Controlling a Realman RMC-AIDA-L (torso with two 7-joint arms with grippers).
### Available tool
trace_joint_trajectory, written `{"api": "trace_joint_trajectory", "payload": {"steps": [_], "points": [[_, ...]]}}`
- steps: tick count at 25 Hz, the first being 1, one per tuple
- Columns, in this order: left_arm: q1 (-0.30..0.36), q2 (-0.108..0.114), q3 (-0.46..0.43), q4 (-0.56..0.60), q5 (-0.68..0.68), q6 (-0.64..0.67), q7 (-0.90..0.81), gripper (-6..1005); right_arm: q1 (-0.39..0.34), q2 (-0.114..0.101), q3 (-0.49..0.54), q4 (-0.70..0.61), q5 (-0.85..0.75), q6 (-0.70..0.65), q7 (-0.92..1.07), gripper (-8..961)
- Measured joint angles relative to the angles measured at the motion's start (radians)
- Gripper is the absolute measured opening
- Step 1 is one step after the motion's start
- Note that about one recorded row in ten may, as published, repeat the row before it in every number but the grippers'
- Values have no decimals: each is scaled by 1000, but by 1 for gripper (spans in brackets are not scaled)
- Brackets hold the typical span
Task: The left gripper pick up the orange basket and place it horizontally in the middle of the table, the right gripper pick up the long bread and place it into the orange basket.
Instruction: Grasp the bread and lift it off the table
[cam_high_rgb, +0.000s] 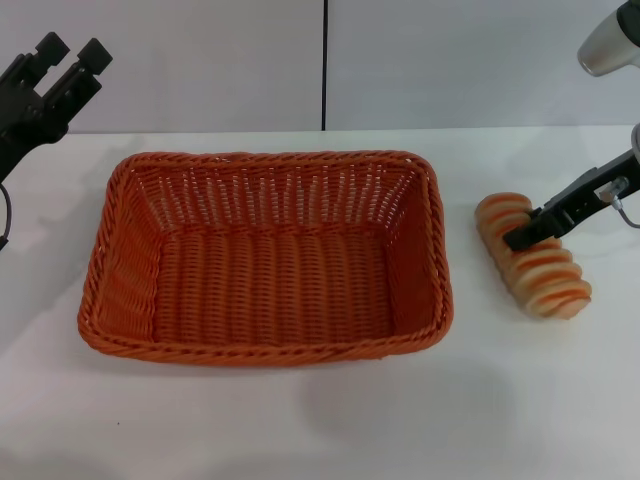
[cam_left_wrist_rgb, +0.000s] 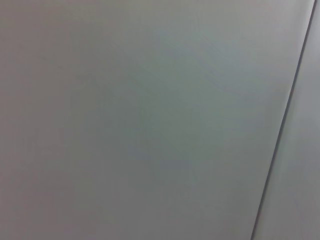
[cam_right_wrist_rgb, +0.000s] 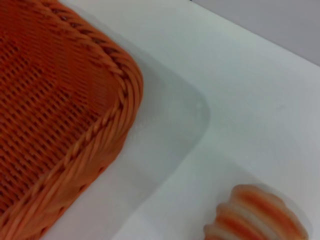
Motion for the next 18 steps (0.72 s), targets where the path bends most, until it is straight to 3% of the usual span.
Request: {"api": "trace_joint_trajectory", "payload": {"steps": [18], "points": [[0, 0, -3, 0, 0, 4, -1, 727, -45, 2, 7, -69, 40, -28, 1, 345]]}}
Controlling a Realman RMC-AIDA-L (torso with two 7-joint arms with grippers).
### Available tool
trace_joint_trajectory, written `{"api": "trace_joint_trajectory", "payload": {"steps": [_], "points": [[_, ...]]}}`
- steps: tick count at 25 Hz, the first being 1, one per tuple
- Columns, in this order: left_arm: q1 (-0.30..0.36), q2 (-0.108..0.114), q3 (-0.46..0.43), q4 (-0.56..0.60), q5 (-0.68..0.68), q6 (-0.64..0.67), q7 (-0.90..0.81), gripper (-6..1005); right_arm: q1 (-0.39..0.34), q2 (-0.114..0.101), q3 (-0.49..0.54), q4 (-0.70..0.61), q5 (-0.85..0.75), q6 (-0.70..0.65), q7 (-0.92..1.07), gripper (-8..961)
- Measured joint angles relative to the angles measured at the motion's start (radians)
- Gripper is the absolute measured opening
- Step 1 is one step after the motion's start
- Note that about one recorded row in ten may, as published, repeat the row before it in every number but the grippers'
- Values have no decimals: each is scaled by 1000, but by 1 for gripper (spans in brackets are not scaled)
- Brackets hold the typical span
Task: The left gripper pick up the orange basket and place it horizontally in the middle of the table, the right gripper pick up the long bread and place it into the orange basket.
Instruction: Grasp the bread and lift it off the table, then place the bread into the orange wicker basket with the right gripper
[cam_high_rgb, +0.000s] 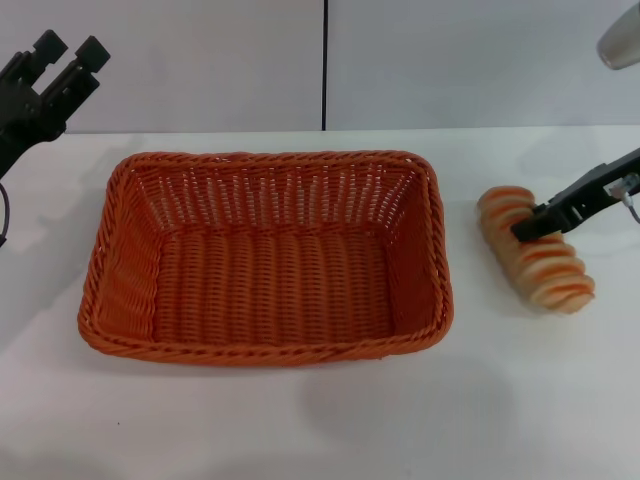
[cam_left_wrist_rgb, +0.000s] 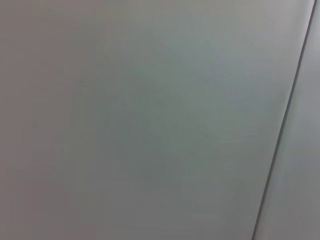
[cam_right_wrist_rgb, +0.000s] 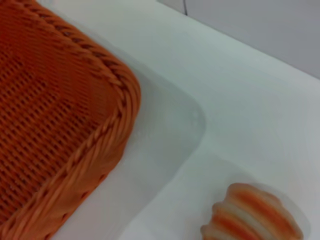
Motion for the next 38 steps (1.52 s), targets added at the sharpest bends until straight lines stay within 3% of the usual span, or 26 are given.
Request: {"api": "trace_joint_trajectory", "payload": {"steps": [5, 12, 17, 22, 27, 30, 34, 38], "points": [[0, 0, 0, 0, 0, 1, -1, 727, -35, 0, 49, -57, 23, -22, 3, 279], [-22, 2, 0, 11, -86, -3, 12, 728, -93, -6, 194, -165, 91, -52, 6, 234], [-42, 2, -2, 11, -128, -10, 26, 728, -193, 7, 221, -340, 367, -58, -1, 225], [-62, 0, -3, 6, -133, -16, 36, 728, -248, 9, 201, -375, 697, -68, -89, 221], [-64, -3, -3, -1, -133, -16, 39, 728, -223, 16, 91, -361, 825, -111, -161, 212], [-66, -5, -3, -13, -135, -16, 40, 728, -189, 36, 7, -347, 830, -112, -190, 204], [-67, -5, -3, -18, -142, -16, 39, 728, -127, 57, -62, -262, 831, -102, -239, 195], [-60, -2, -3, -20, -143, -15, 32, 728, -59, 64, -123, -144, 830, -95, -287, 192]]}}
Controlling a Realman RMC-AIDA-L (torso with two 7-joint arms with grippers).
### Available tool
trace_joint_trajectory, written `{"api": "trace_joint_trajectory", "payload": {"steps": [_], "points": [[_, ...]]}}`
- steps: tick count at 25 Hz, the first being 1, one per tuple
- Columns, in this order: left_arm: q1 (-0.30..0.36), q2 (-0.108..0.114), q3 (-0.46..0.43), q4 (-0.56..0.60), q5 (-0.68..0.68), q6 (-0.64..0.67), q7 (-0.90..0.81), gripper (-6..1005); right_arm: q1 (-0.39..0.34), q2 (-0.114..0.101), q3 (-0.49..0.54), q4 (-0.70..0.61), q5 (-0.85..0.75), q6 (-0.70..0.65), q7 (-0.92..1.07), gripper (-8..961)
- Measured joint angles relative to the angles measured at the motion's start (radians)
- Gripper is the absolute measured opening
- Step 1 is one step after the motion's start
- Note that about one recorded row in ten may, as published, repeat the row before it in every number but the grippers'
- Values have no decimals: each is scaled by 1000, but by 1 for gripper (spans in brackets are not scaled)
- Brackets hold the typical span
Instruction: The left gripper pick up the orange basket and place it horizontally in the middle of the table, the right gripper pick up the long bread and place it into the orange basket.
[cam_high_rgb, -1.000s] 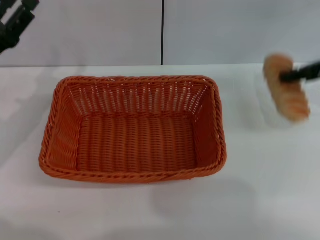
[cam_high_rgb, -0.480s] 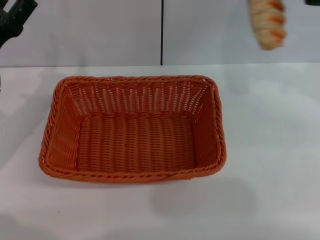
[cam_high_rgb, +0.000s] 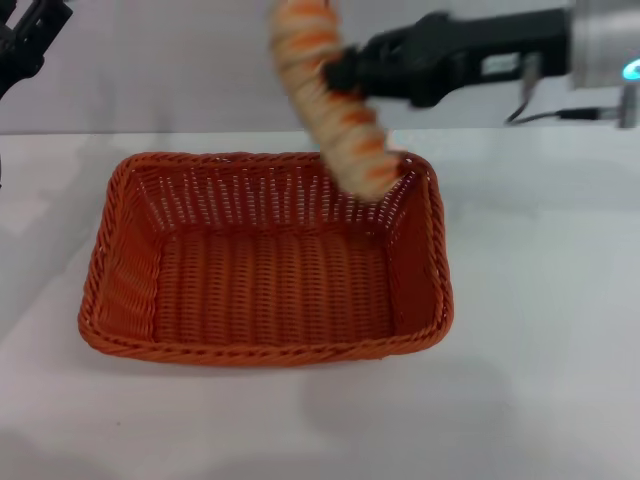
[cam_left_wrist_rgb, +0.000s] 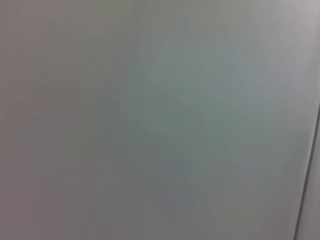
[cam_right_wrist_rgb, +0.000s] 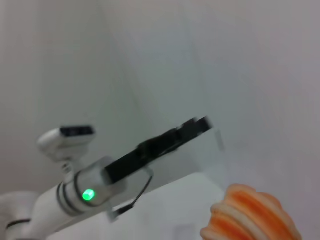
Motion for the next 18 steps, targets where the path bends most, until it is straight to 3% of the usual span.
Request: {"api": "trace_joint_trajectory", "payload": {"steps": [6, 18], "points": [[7, 2, 3, -1, 0, -1, -1, 726, 51, 4, -61, 93, -7, 19, -1, 234], [13, 4, 8, -1, 7, -1, 7, 726, 23, 12, -68, 107, 16, 15, 6, 469]]}}
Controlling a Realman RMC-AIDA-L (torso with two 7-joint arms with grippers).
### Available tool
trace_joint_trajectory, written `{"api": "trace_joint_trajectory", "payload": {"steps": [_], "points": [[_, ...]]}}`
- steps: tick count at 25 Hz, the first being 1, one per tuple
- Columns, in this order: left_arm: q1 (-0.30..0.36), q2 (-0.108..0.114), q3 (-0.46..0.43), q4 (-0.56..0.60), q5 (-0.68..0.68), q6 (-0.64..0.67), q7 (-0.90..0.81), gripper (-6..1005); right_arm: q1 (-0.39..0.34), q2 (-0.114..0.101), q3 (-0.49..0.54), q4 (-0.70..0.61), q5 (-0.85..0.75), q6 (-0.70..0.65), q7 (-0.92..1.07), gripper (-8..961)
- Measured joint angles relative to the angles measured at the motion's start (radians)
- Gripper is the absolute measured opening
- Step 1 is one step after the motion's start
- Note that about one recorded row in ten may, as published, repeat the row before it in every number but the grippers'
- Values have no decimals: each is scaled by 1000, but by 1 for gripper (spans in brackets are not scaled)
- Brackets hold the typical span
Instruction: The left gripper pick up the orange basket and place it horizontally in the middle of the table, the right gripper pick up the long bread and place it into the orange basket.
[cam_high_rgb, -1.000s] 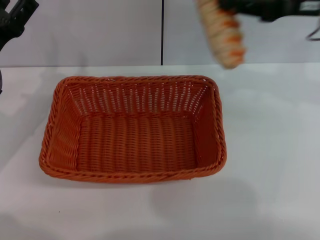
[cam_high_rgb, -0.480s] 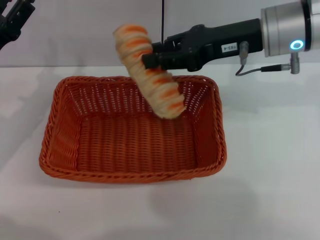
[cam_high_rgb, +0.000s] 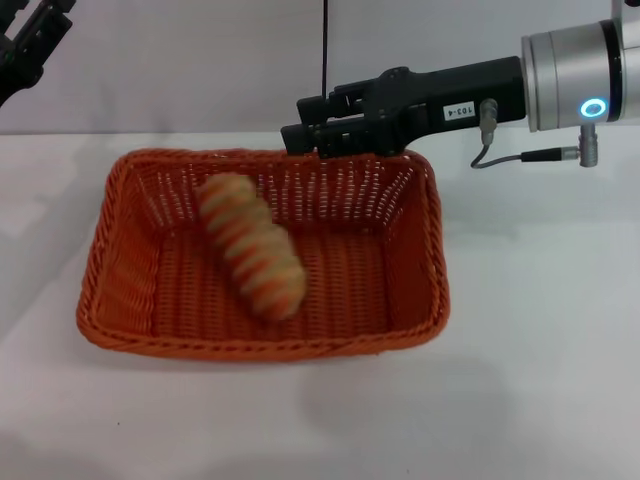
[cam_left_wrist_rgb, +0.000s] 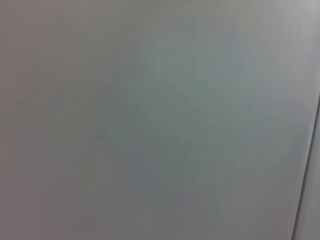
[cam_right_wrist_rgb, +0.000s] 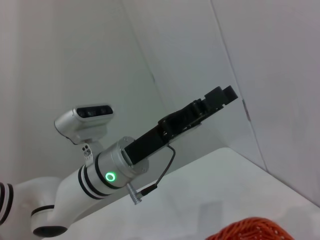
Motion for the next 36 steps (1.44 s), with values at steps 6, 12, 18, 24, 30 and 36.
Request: {"api": "trace_joint_trajectory", "payload": {"steps": [6, 12, 18, 24, 30, 36], "points": [[5, 0, 0, 0, 1, 3, 0, 726, -38, 1, 6, -2, 22, -5, 0, 548], [11, 0, 0, 0, -1, 9, -1, 726, -154, -2, 40, -24, 113, -13, -68, 548], [22, -2, -13, 0, -8, 32, -2, 726, -375, -2, 215, -4, 346, -99, -332, 548], [32, -4, -52, -2, -12, 39, 12, 726, -518, 0, 402, 136, 552, -167, -619, 548], [37, -6, -100, -38, -16, 56, 74, 726, -593, 1, 612, 370, 723, -218, -952, 548], [47, -9, -223, -234, -83, 201, 470, 726, -610, 3, 803, 552, 802, -272, -1180, 548]]}}
